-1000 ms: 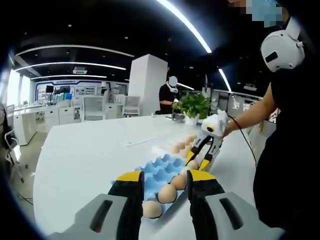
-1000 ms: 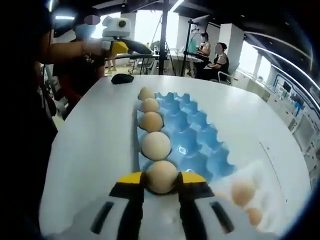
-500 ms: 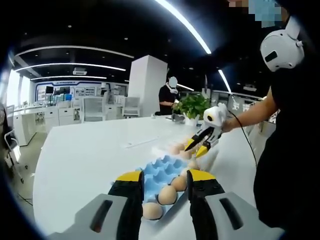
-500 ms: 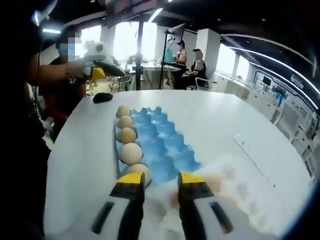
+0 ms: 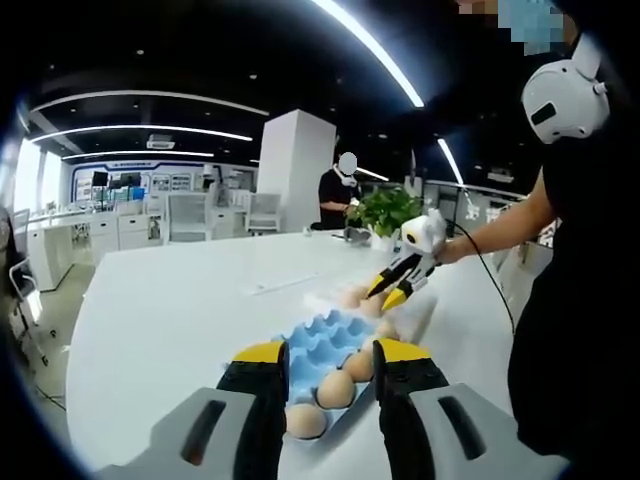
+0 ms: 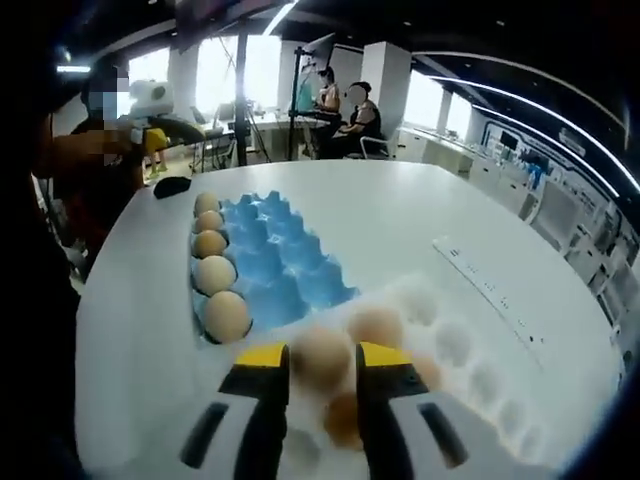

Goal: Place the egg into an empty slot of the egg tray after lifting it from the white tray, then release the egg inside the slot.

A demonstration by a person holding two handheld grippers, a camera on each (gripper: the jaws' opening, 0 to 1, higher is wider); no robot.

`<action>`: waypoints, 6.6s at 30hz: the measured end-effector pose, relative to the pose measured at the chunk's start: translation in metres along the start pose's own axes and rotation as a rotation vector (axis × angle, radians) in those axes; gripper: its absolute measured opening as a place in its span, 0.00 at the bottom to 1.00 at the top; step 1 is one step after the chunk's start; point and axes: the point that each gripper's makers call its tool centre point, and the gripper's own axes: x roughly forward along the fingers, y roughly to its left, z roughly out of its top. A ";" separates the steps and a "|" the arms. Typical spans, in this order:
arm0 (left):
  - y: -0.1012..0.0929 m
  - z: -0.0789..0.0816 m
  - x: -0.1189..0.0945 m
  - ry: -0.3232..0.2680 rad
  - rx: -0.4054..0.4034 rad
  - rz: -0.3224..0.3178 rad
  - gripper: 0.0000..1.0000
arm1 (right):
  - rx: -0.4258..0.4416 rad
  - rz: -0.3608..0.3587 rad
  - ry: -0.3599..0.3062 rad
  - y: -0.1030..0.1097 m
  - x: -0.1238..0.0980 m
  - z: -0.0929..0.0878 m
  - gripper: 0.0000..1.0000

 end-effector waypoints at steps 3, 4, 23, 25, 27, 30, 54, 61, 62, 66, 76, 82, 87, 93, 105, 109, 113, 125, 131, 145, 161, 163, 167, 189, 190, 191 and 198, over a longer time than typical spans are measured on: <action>0.000 0.000 -0.001 0.000 -0.002 0.004 0.34 | -0.034 0.025 0.068 0.004 0.006 -0.015 0.26; 0.001 0.000 -0.002 0.000 -0.002 0.005 0.34 | -0.029 0.021 0.024 0.003 0.006 -0.009 0.26; 0.004 0.000 -0.006 0.001 -0.002 0.023 0.33 | 0.029 0.082 0.056 0.004 0.008 -0.010 0.24; 0.004 0.000 -0.006 0.000 -0.004 0.025 0.33 | 0.053 0.078 0.062 0.002 0.007 -0.009 0.24; 0.005 -0.001 -0.006 0.000 -0.001 0.026 0.33 | 0.074 0.076 0.057 0.001 0.005 -0.008 0.24; 0.005 -0.001 -0.006 0.001 -0.003 0.028 0.33 | 0.051 0.070 0.041 0.002 -0.001 -0.003 0.24; 0.008 0.001 -0.003 -0.005 0.004 0.032 0.38 | 0.012 0.051 -0.014 0.002 -0.022 0.019 0.24; 0.009 -0.001 -0.002 -0.001 -0.008 0.044 0.43 | -0.006 0.046 -0.026 0.002 -0.023 0.025 0.24; 0.009 -0.001 -0.002 -0.001 -0.002 0.042 0.41 | -0.007 0.046 -0.026 0.002 -0.023 0.025 0.24; 0.008 0.001 -0.002 -0.008 0.007 0.034 0.40 | -0.007 0.050 -0.027 0.003 -0.023 0.026 0.24; 0.009 -0.002 -0.003 -0.001 0.000 0.036 0.40 | -0.025 0.060 -0.034 0.009 -0.021 0.033 0.24; 0.009 -0.002 -0.004 -0.001 -0.003 0.037 0.40 | -0.044 0.080 -0.057 0.016 -0.011 0.046 0.24; 0.008 -0.004 -0.004 0.003 -0.007 0.036 0.39 | -0.063 0.118 -0.073 0.028 0.002 0.059 0.25; 0.009 -0.004 -0.005 0.004 -0.006 0.041 0.39 | -0.088 0.160 -0.084 0.040 0.017 0.071 0.25; 0.011 -0.006 -0.005 0.007 -0.011 0.043 0.39 | -0.109 0.226 -0.109 0.063 0.047 0.093 0.25; 0.011 -0.006 -0.005 0.006 -0.009 0.044 0.39 | -0.118 0.247 -0.125 0.072 0.058 0.103 0.25; 0.012 -0.006 -0.005 0.005 -0.007 0.045 0.38 | -0.121 0.264 -0.138 0.078 0.067 0.112 0.25; 0.015 -0.007 -0.004 0.007 -0.013 0.040 0.38 | -0.126 0.304 -0.165 0.097 0.098 0.136 0.25; 0.018 -0.007 -0.005 0.007 -0.012 0.042 0.37 | -0.121 0.333 -0.184 0.110 0.116 0.150 0.25; 0.020 -0.011 -0.008 0.010 -0.024 0.049 0.37 | -0.125 0.354 -0.164 0.125 0.146 0.156 0.25; 0.021 -0.011 -0.010 0.013 -0.027 0.055 0.36 | -0.120 0.356 -0.118 0.128 0.166 0.146 0.25; 0.021 -0.011 -0.010 0.014 -0.029 0.055 0.36 | -0.121 0.357 -0.112 0.129 0.168 0.144 0.25; 0.021 -0.011 -0.011 0.013 -0.028 0.057 0.36 | -0.134 0.357 -0.107 0.130 0.170 0.141 0.25; 0.021 -0.011 -0.011 0.015 -0.024 0.057 0.36 | -0.165 0.366 -0.130 0.133 0.170 0.140 0.26; 0.021 -0.011 -0.011 0.016 -0.023 0.056 0.36 | -0.159 0.366 -0.130 0.132 0.169 0.140 0.26; 0.021 -0.011 -0.011 0.016 -0.021 0.055 0.36 | -0.157 0.358 -0.133 0.130 0.168 0.140 0.27; 0.019 -0.009 -0.008 0.013 -0.021 0.051 0.36 | -0.110 0.354 -0.182 0.119 0.144 0.144 0.27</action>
